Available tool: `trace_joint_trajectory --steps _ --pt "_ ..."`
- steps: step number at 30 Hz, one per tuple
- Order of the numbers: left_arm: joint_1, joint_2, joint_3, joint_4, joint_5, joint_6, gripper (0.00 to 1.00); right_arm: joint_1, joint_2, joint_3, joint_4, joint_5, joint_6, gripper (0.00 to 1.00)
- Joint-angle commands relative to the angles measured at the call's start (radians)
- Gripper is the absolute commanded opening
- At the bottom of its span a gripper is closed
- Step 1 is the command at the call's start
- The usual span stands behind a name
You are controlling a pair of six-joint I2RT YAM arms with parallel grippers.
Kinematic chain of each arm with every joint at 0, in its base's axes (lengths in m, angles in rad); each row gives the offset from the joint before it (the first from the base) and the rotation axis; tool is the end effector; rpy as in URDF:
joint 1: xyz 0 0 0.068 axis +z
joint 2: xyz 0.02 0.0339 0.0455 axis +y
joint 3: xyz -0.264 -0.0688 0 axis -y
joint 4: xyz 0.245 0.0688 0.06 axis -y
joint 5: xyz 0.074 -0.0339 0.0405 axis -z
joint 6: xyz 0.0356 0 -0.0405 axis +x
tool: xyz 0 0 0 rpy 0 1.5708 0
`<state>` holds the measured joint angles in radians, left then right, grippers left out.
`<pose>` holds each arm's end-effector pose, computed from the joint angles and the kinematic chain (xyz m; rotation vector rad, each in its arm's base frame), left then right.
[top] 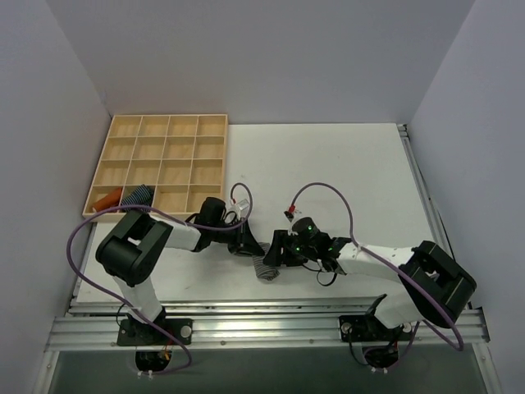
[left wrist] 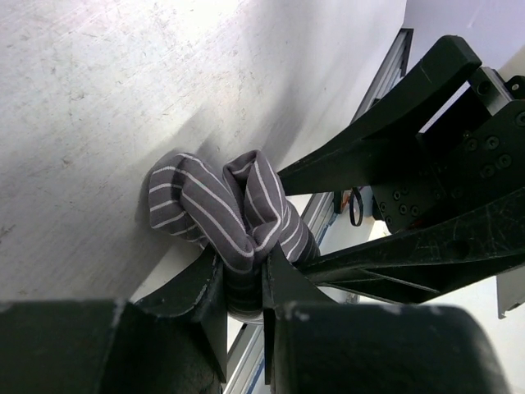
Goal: Roll the underwear
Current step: Place the rolled underwear into the container
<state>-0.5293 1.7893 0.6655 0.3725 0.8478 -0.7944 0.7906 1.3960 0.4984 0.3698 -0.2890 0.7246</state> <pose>0.2528 -0.1788 0.1096 0.1577 2.5825 -1.5815 0.1807 0.1970 0.1649 -0.2692 2.3019 1.1560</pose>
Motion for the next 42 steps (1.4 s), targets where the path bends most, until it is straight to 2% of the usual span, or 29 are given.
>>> trace_joint_trajectory --steps 1,7,14,22,27,28,30,36,37,38,40,41,42 --pt "-0.005 -0.05 0.029 -0.076 -0.065 0.069 0.02 0.018 -0.028 0.014 -0.175 0.111 0.015 0.5" --pt "-0.02 -0.071 0.062 -0.151 -0.098 0.098 0.02 0.056 -0.017 0.049 -0.244 0.172 0.051 0.55" --pt "-0.026 -0.094 0.072 -0.173 -0.116 0.096 0.02 0.082 0.034 -0.03 -0.126 0.136 0.154 0.55" --pt "-0.038 -0.146 0.131 -0.28 -0.154 0.115 0.02 0.093 0.049 -0.122 0.006 0.108 0.226 0.54" --pt "-0.046 -0.153 0.143 -0.303 -0.17 0.118 0.02 0.101 0.058 -0.164 0.05 0.091 0.246 0.44" --pt "-0.047 -0.153 0.143 -0.305 -0.171 0.115 0.02 0.102 0.058 -0.172 0.075 0.085 0.252 0.39" --pt "-0.049 -0.151 0.143 -0.307 -0.173 0.113 0.02 0.107 0.058 -0.193 0.09 0.085 0.263 0.35" --pt "-0.051 -0.156 0.137 -0.314 -0.177 0.109 0.06 0.137 0.047 -0.23 0.113 0.099 0.298 0.09" --pt "-0.051 -0.156 0.138 -0.317 -0.177 0.11 0.07 0.147 0.037 -0.242 0.118 0.102 0.309 0.02" --pt "-0.051 -0.156 0.143 -0.323 -0.177 0.112 0.13 0.15 0.031 -0.247 0.121 0.105 0.312 0.0" --pt "-0.046 -0.162 0.155 -0.359 -0.187 0.118 0.2 0.154 0.014 -0.253 0.118 0.106 0.314 0.0" --pt "-0.043 -0.165 0.172 -0.416 -0.206 0.122 0.3 0.159 0.008 -0.254 0.116 0.108 0.311 0.0" --pt "-0.035 -0.168 0.183 -0.44 -0.213 0.132 0.32 0.16 0.0 -0.254 0.116 0.108 0.305 0.0"
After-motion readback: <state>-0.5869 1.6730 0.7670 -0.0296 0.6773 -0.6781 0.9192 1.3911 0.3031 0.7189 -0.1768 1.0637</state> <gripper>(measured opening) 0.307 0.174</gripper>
